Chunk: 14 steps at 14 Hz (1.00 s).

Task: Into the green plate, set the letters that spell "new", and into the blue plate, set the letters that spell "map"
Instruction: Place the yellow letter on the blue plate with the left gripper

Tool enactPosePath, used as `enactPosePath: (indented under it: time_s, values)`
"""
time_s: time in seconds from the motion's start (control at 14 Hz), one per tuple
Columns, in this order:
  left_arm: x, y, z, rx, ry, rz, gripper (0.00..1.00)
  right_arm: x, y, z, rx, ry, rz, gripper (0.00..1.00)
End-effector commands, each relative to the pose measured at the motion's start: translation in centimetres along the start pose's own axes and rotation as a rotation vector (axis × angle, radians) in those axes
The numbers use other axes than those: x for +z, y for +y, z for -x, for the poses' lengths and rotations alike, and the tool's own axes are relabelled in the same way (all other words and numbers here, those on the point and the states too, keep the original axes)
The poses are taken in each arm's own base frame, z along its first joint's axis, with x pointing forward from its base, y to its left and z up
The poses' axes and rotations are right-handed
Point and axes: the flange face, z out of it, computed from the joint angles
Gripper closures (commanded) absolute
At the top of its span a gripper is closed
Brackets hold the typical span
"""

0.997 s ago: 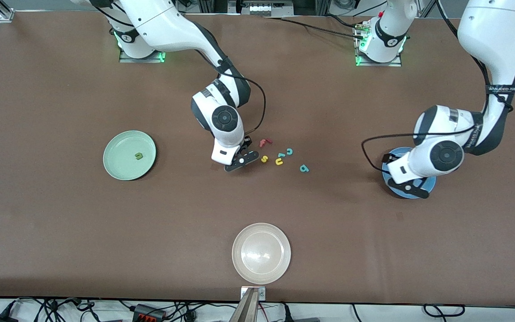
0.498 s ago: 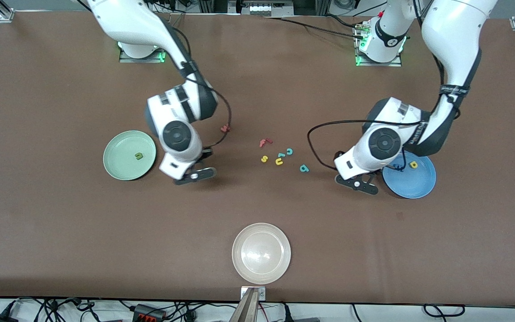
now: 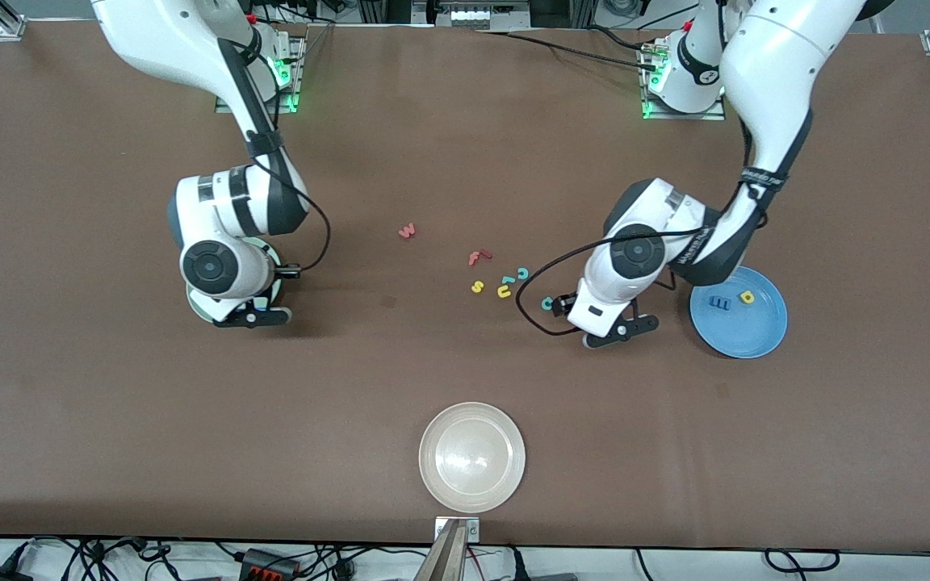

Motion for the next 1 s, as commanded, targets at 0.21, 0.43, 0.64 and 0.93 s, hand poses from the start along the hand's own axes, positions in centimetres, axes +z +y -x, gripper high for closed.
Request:
enactPosePath:
  time_s: [0.21, 0.43, 0.64, 0.93]
  values:
    - [4.4, 1.5, 1.2, -0.114, -0.049, -0.008, 0.00, 2.3, 3.6, 0.2, 0.037, -0.011, -0.017, 0.86]
    - [4.8, 2.1, 1.6, -0.114, -0.044, 0.032, 0.30, 4.4, 3.6, -0.4, 0.050, -0.021, -0.012, 0.84]
    - [5.6, 2.5, 2.4, -0.103, -0.052, 0.024, 0.51, 5.0, 3.7, -0.4, 0.067, 0.004, -0.018, 0.01]
    - [6.7, 2.7, 2.8, -0.095, -0.058, 0.023, 0.56, -0.6, 2.8, 0.7, 0.046, 0.056, -0.055, 0.00]
